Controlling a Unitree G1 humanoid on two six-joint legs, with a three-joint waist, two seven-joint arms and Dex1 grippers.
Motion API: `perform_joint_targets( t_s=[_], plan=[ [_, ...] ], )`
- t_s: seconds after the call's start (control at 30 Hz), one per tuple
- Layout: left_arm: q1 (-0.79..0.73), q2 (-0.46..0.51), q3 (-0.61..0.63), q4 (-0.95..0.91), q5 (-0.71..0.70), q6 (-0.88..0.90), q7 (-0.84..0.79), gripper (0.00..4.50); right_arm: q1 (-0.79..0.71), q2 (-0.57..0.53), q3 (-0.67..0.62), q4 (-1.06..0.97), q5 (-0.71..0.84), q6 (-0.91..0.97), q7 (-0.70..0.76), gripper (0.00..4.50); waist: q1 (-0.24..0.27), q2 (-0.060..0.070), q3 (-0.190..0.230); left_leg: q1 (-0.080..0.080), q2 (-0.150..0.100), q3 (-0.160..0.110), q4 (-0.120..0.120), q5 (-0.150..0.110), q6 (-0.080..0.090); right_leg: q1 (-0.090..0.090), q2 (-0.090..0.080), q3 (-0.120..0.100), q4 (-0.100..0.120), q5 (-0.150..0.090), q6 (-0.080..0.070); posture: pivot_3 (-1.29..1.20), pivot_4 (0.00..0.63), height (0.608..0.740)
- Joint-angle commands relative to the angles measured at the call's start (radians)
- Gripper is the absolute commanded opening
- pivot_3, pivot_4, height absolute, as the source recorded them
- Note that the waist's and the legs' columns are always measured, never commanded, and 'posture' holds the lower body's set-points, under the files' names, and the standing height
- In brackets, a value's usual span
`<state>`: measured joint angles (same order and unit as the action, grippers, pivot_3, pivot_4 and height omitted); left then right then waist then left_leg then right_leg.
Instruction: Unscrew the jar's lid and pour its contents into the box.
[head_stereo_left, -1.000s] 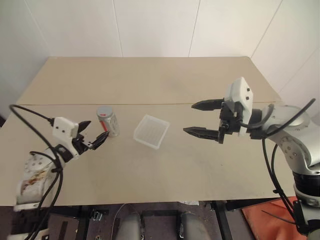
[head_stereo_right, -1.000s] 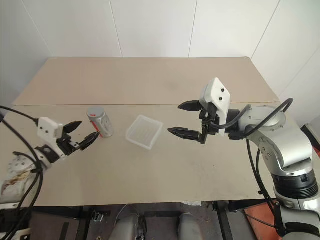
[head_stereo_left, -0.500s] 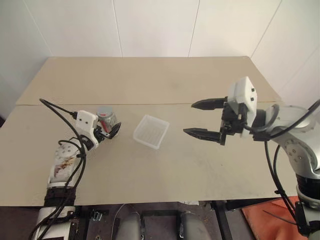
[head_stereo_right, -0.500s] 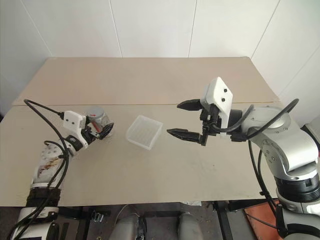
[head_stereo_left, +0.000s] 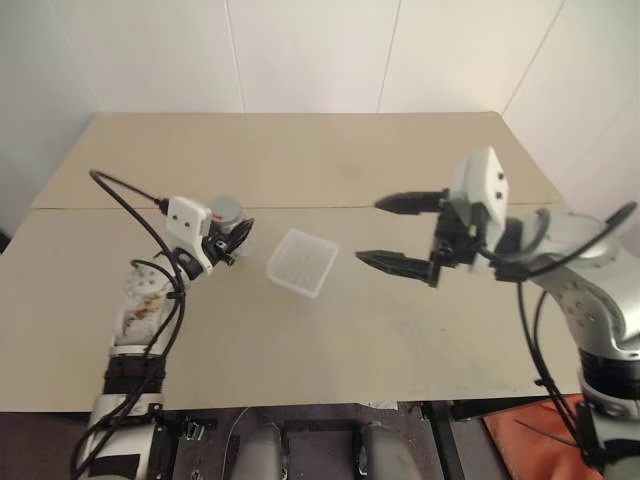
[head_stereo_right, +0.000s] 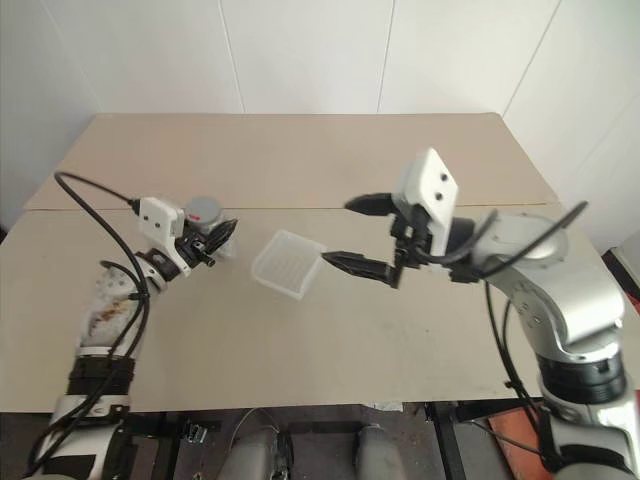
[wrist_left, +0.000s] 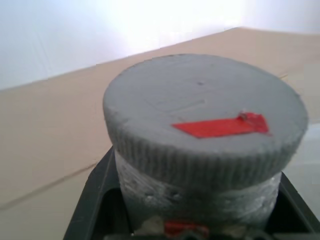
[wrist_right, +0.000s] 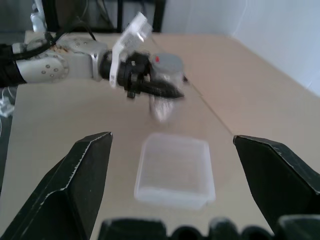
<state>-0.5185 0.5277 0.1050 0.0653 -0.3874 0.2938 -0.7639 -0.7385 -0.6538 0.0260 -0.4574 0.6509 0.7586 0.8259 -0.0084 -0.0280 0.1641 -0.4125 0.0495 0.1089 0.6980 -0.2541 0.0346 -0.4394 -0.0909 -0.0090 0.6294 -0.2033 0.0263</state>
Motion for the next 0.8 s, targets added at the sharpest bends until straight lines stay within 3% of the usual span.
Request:
perform_joint_targets(
  t_s=[0.03,0.2,0.63,0.73,0.8],
  plan=[
    [-0.101,0.063,-0.023,-0.076,-0.150,0.140,-0.208,2.02,-0.145,0.102,0.065,0.076,0.002,0.004,-0.017,4.50,-0.006,0.000,0.000,0.000,0.000,0.000,0.000,0.000,0.000,0.000,0.000,0.000,0.000,0.000,0.000,0.00,0.150,0.740],
    [-0.228,0.088,-0.101,0.012,-0.176,0.143,-0.449,2.02,-0.287,0.229,0.131,0.258,-0.046,0.016,-0.029,4.50,-0.004,0.000,0.000,0.001,-0.001,0.000,0.000,0.000,0.000,0.001,0.000,0.000,0.000,0.000,0.000,0.00,0.150,0.740],
    [-0.312,0.043,-0.121,0.087,-0.154,0.095,-0.559,2.02,-0.322,0.309,0.142,0.359,-0.083,0.030,-0.033,4.50,-0.004,0.000,0.000,-0.006,-0.001,0.000,-0.001,-0.001,0.001,-0.001,0.000,-0.003,-0.001,0.000,0.001,0.00,0.150,0.740],
    [-0.319,0.046,-0.117,0.099,-0.144,0.082,-0.569,2.02,-0.325,0.316,0.139,0.375,-0.083,0.030,-0.028,3.92,-0.004,0.000,0.000,-0.006,-0.001,0.000,-0.001,-0.001,0.001,-0.002,0.000,-0.003,-0.001,0.000,0.001,0.00,0.150,0.740],
    [-0.323,0.048,-0.113,0.101,-0.145,0.081,-0.575,2.02,-0.328,0.316,0.139,0.383,-0.084,0.026,-0.014,3.25,-0.004,0.001,0.000,-0.006,-0.001,0.000,-0.001,-0.001,0.002,-0.002,0.000,-0.003,-0.001,0.000,0.001,0.00,0.150,0.740]
  ],
)
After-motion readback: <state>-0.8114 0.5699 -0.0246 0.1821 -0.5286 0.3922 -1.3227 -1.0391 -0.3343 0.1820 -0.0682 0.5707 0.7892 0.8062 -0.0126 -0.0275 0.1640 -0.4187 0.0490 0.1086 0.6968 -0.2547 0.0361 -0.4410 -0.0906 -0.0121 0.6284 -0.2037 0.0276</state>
